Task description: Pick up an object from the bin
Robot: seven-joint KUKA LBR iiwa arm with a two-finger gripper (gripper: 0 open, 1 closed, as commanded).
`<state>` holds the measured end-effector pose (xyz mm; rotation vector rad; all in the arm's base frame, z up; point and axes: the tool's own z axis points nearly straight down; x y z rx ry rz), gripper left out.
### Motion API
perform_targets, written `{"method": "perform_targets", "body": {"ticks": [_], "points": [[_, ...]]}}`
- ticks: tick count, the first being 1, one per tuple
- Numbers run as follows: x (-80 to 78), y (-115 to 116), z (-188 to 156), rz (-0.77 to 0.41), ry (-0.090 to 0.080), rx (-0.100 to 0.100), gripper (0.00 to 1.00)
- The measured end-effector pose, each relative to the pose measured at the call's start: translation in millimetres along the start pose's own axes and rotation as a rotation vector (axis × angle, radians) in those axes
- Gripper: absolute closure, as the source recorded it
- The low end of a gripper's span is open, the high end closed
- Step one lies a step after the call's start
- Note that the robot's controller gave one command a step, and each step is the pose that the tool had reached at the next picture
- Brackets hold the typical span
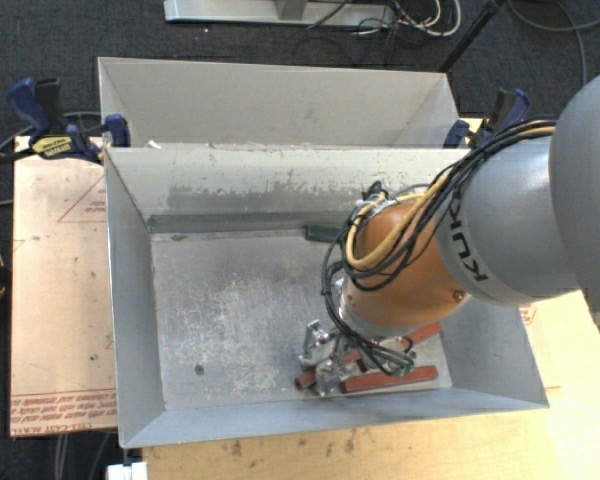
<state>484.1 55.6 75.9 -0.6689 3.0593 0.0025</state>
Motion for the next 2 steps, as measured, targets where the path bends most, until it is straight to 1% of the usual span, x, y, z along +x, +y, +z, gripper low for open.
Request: {"method": "perform_targets", "body": {"ticks": [1, 2], "points": [[0.0, 0.0, 0.0, 0.000, 0.000, 0.000, 1.00], [-2.0, -25.1, -164.6, -0.008, 0.004, 0.001, 1.00]]}}
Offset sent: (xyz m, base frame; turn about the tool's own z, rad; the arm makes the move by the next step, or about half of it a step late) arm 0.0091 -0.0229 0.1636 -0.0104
